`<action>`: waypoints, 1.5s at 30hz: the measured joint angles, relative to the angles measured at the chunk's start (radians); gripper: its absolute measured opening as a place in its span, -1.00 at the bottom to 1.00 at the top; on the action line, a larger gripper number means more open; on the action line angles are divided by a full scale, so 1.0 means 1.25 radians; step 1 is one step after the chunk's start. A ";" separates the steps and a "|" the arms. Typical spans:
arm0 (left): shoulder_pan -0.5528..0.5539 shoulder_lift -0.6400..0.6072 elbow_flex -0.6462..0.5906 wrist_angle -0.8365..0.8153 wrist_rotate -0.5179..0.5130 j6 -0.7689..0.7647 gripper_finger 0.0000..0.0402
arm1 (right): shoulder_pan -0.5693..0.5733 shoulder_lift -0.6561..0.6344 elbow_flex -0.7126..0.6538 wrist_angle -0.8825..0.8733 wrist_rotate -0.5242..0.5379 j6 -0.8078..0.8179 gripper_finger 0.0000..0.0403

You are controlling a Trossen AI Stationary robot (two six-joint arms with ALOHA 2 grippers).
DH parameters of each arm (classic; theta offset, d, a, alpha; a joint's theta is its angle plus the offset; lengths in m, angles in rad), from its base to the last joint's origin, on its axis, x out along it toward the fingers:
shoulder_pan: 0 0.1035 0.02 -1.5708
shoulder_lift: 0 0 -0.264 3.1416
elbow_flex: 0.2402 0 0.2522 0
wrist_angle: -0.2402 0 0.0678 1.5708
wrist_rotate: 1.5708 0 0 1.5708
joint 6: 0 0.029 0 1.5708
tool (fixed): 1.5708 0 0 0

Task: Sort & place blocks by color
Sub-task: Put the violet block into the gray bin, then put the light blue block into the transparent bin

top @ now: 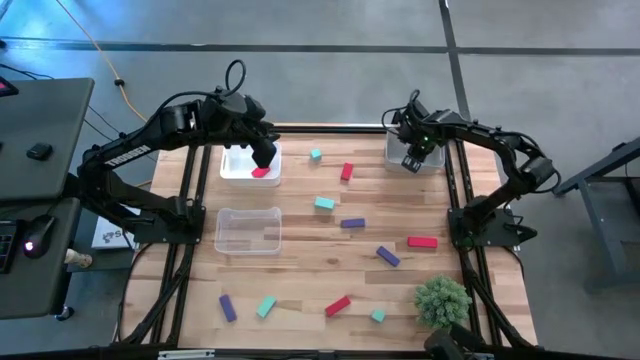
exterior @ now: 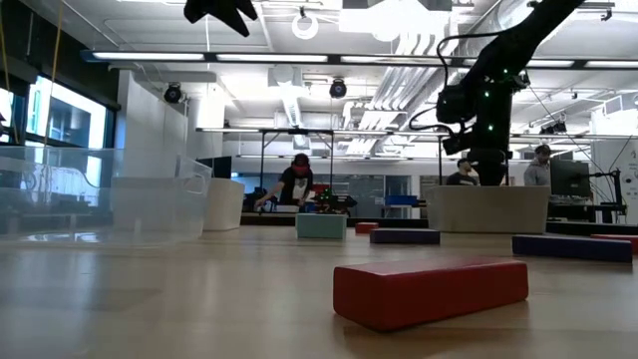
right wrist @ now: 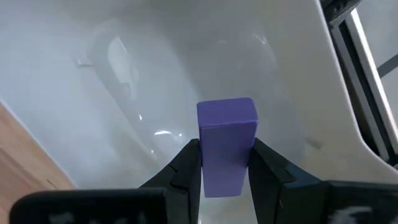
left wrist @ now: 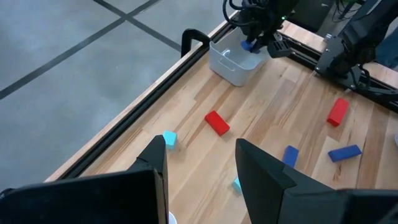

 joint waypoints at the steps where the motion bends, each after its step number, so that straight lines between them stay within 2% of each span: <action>1: 0.000 0.000 0.000 0.000 0.000 0.000 -0.48 | 0.000 0.000 0.000 0.004 0.000 0.000 -0.62; 8: 0.000 0.000 0.000 0.000 0.000 0.000 -0.48 | 0.000 0.000 0.000 0.017 -0.008 0.000 -0.61; 15: 0.000 0.000 0.000 0.000 0.000 0.000 -0.48 | 0.000 0.000 0.000 0.017 -0.004 0.000 -0.44; 29: -0.001 0.000 0.000 0.000 0.000 0.000 -0.48 | 0.001 0.000 0.000 0.022 -0.002 0.000 -0.39; 39: -0.001 0.000 0.000 -0.001 0.000 -0.002 -0.48 | 0.001 0.000 0.000 0.022 -0.002 -0.003 -0.03; 45: -0.001 0.000 0.000 -0.001 0.000 -0.003 -0.47 | 0.001 0.000 0.023 0.019 -0.001 -0.003 0.04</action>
